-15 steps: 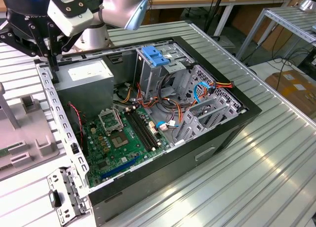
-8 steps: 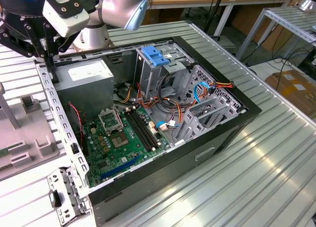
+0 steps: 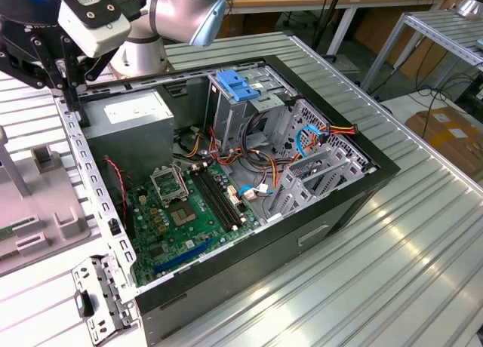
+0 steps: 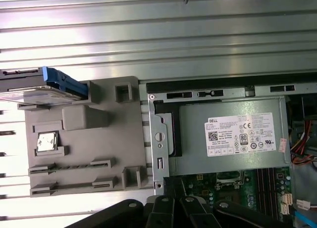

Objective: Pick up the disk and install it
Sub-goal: 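Reach for the disk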

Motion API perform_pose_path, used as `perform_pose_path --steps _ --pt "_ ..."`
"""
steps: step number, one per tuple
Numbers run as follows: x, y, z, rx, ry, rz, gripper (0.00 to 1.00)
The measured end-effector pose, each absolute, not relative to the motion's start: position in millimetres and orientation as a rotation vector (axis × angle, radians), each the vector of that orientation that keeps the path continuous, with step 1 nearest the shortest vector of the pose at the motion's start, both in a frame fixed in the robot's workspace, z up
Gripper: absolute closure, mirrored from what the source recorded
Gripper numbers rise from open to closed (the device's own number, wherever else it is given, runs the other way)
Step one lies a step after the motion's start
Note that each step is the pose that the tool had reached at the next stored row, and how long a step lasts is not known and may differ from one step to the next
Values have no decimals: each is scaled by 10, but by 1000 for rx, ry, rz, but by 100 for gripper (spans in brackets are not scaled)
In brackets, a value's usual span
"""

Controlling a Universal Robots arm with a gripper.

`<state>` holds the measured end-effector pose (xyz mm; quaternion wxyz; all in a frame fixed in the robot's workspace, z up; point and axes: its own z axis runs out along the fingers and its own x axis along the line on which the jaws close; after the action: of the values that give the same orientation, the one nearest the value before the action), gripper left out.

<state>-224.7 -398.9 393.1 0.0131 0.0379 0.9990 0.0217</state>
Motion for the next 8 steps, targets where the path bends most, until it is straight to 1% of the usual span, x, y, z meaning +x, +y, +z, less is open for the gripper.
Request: perform_pose_path --steps 8 --pt "-2310 -3989 3931 118 3112 68 89"
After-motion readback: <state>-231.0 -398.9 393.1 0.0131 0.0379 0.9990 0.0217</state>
